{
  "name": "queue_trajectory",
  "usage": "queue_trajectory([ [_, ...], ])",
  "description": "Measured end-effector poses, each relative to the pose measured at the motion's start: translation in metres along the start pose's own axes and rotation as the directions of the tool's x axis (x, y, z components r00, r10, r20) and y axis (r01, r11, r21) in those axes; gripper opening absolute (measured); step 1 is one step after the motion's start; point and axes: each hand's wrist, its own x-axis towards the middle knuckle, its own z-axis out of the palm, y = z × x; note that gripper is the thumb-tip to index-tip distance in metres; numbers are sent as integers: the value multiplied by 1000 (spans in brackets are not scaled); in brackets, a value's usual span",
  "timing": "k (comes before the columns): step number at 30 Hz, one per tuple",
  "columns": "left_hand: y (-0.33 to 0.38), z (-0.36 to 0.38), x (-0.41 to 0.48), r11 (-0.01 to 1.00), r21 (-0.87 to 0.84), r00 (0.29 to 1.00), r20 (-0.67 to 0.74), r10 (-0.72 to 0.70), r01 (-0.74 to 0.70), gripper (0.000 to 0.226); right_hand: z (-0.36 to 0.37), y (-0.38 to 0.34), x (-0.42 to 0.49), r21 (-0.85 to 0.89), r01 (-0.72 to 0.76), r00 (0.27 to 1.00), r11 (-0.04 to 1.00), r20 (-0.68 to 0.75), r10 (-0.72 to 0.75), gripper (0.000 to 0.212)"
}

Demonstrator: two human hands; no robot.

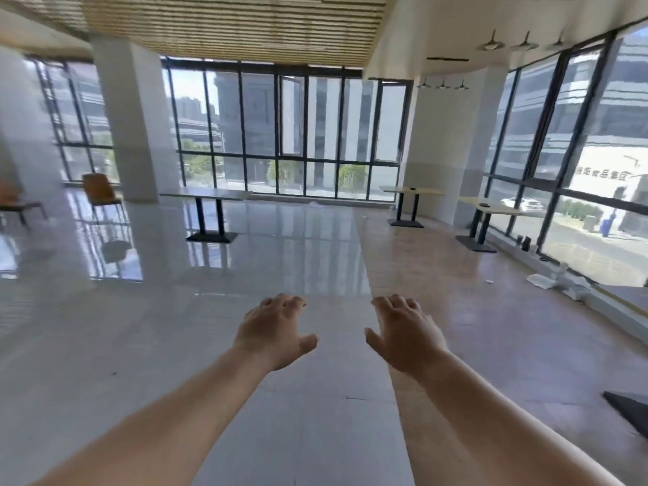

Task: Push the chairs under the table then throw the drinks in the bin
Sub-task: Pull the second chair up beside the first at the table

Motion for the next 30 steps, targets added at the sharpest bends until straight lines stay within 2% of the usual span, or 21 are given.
queue_trajectory([
  [3, -61, -8, 7, 977, 58, 978, -41, -202, 204, 80, 36, -41, 71, 86, 185, 982, 979, 19, -187, 63],
  [7, -126, -22, -15, 868, 102, 873, -94, -478, 486, 79, 76, -110, 144, 193, 419, 901, 887, 34, -433, 64],
  [12, -174, -37, -99, 651, 128, 664, -152, -733, 748, 78, 113, -229, 171, 318, 654, 716, 687, 33, -697, 63],
  [15, -187, -44, -182, 485, 117, 498, -171, -850, 867, 79, 129, -313, 137, 396, 763, 547, 511, 27, -837, 64],
  [20, -192, -59, -322, 183, 100, 203, -251, -947, 978, 75, 135, -434, 40, 451, 873, 232, 188, -43, -972, 62],
  [23, -197, -64, -395, 52, 49, 63, -279, -958, 997, 72, 131, -491, -18, 471, 880, 107, 54, -87, -990, 62],
  [27, -211, -41, -469, -48, 7, -44, -274, -961, 999, 72, 149, -540, -84, 482, 872, -35, -78, -98, -995, 62],
  [30, -229, 10, -503, -108, -10, -108, -183, -977, 994, 78, 196, -557, -126, 497, 861, -118, -111, -18, -993, 63],
])
